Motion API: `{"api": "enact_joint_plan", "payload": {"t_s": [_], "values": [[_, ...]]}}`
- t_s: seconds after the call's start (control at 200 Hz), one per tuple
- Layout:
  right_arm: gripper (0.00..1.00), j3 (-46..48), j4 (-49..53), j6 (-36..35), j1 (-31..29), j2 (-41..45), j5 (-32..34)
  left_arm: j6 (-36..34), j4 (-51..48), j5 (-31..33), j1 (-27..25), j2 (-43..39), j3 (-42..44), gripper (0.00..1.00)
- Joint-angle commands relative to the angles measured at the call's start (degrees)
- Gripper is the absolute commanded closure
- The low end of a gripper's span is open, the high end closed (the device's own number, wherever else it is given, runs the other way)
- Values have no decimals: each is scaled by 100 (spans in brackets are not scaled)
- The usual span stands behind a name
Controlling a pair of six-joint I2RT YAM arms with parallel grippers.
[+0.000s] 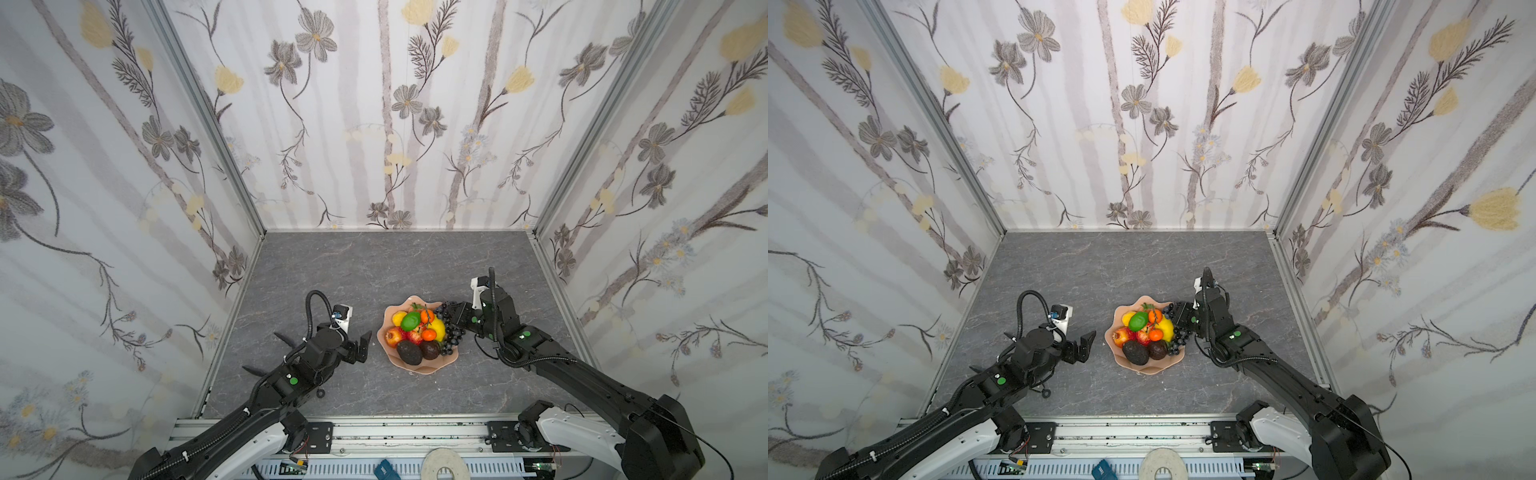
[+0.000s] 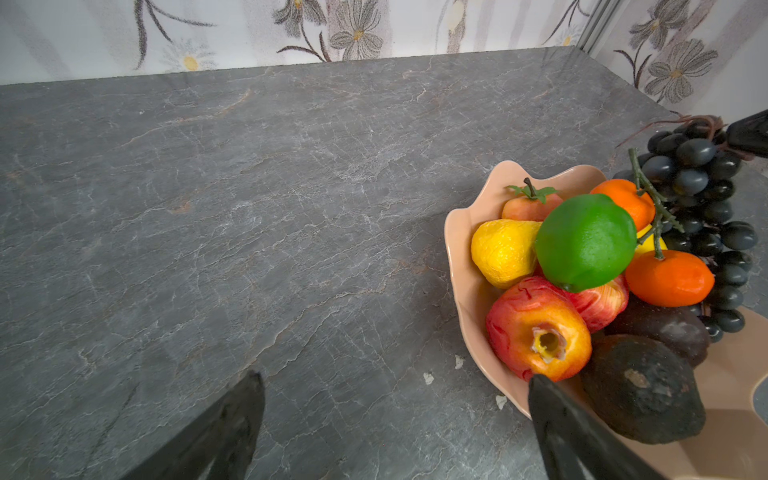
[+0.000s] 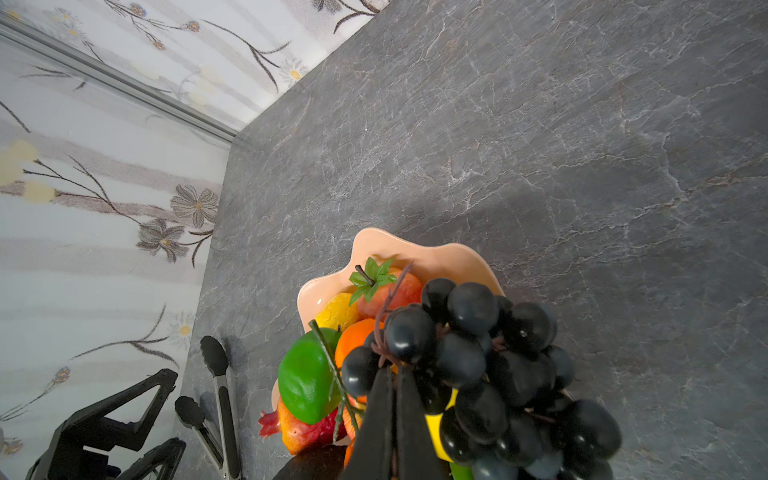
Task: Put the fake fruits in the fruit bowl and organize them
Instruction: 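Lower the grapes onto the bowl rim and open the right gripper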
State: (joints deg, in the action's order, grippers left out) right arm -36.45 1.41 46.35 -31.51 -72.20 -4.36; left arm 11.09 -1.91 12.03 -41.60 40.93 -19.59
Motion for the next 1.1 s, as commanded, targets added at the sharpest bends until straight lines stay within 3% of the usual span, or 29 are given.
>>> {"api": "enact_joint_plan", "payload": {"t_s": [0.0, 0.14, 0.61, 1.094], "values": [[94, -72, -388, -60, -11, -112, -47, 9, 130, 71, 2, 20, -44, 0], [90, -115, -387, -116, -5, -218, 5, 7, 143, 70, 2, 55, -41, 0], [91, -398, -536, -240, -5, -831, -194, -6, 173, 115, 3, 73, -25, 0], [68, -503, -319, -557, -5, -509, -17, 7, 180, 172, 3, 10, 6, 0]]}}
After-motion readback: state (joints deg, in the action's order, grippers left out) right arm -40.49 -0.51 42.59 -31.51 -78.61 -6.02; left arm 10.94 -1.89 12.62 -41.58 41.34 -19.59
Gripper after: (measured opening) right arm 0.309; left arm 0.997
